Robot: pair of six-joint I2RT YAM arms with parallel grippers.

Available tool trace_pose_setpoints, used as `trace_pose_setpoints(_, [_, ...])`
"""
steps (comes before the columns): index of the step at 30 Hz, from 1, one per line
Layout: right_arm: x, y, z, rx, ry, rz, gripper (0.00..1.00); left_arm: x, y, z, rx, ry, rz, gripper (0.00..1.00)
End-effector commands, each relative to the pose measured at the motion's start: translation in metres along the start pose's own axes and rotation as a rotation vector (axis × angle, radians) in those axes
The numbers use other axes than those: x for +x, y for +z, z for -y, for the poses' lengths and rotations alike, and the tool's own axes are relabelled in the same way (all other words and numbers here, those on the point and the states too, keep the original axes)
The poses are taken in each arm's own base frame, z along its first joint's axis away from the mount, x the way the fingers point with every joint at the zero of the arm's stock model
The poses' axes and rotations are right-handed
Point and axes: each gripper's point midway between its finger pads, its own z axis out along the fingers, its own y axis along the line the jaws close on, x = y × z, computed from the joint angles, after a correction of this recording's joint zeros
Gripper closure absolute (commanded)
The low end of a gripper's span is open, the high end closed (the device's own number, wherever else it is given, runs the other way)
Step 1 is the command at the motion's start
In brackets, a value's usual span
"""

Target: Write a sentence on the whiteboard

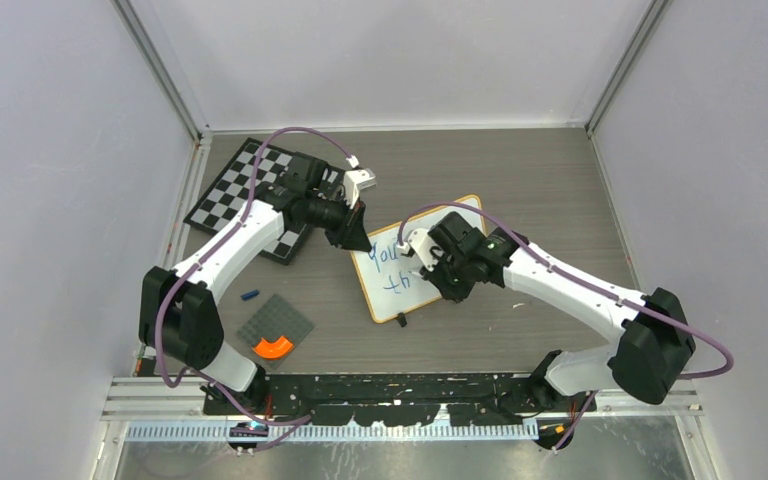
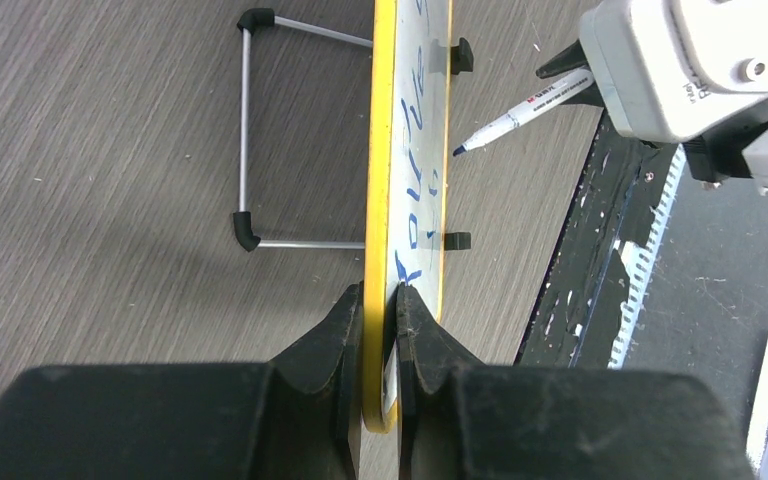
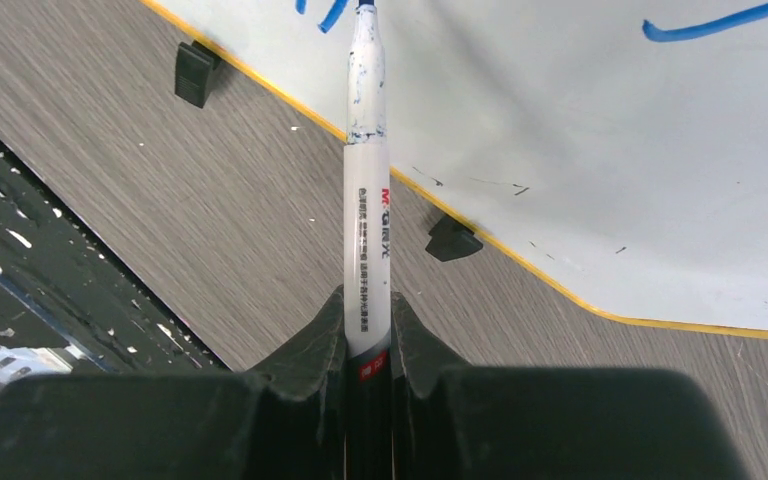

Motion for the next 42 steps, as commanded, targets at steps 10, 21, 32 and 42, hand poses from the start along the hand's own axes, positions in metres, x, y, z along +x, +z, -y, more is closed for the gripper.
trace_pose_setpoints(10, [0.000, 0.014, 0.013, 0.052, 0.010, -0.025, 1.00, 0.010, 0.002, -0.028, -0.108, 0.066, -0.055, 1.00])
trace_pose_setpoints(21, [0.008, 0.008, 0.024, 0.055, 0.060, -0.035, 1.00, 0.011, 0.002, -0.027, -0.105, 0.070, -0.052, 1.00])
trace_pose_setpoints(32, [0.023, 0.024, 0.010, 0.013, 0.038, -0.096, 1.00, 0.012, 0.002, -0.027, -0.107, 0.070, -0.051, 1.00])
trace_pose_setpoints(42, [0.014, 0.006, 0.015, 0.040, 0.029, -0.071, 1.00, 0.012, 0.002, -0.025, -0.100, 0.072, -0.045, 1.00])
